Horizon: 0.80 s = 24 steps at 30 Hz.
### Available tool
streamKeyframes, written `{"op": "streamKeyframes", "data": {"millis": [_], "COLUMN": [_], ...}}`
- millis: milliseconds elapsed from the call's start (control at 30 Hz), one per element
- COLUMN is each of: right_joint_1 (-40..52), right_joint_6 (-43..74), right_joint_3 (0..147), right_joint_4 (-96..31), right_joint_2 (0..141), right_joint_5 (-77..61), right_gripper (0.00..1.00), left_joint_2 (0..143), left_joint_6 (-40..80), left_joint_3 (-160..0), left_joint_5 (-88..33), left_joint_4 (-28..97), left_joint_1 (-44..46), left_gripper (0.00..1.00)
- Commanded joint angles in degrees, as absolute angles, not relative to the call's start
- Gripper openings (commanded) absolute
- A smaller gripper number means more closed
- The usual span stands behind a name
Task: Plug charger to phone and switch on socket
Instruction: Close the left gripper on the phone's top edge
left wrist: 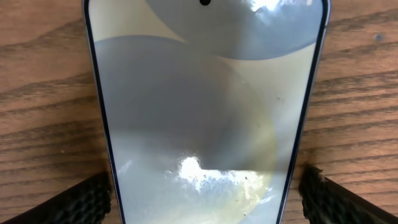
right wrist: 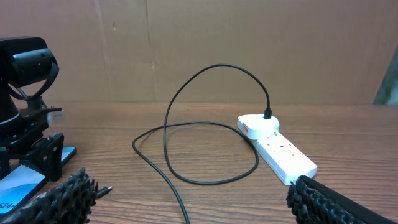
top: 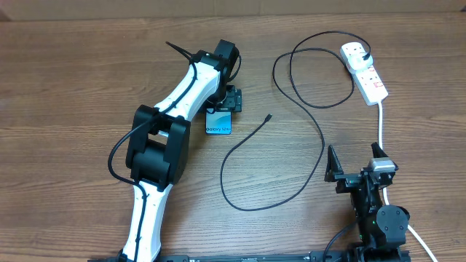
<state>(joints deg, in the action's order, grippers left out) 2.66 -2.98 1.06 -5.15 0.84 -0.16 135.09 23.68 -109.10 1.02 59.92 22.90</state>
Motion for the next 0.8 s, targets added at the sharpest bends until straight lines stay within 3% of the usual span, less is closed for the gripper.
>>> {"op": "streamKeyframes", "data": {"millis": [0, 767], "right_joint_1": [2.87, 2.90], "right_joint_6": [-3.07, -3.07], "right_joint_3": [0.45, 0.45], "right_joint_4": [-4.82, -4.84], "right_joint_2": [0.38, 0.38], "right_joint_5": [-0.12, -0.12], "right_gripper": [1.00, 1.00], "left_joint_2": [139.15, 139.15], "left_joint_6": [23.16, 23.11], "left_joint_3": [-108.07, -108.07], "left_joint_5": [0.36, 0.62], "left_joint_4": [61.14, 59.68], "left_joint_1": [23.27, 23.27], "left_gripper": [0.92, 0.88]}}
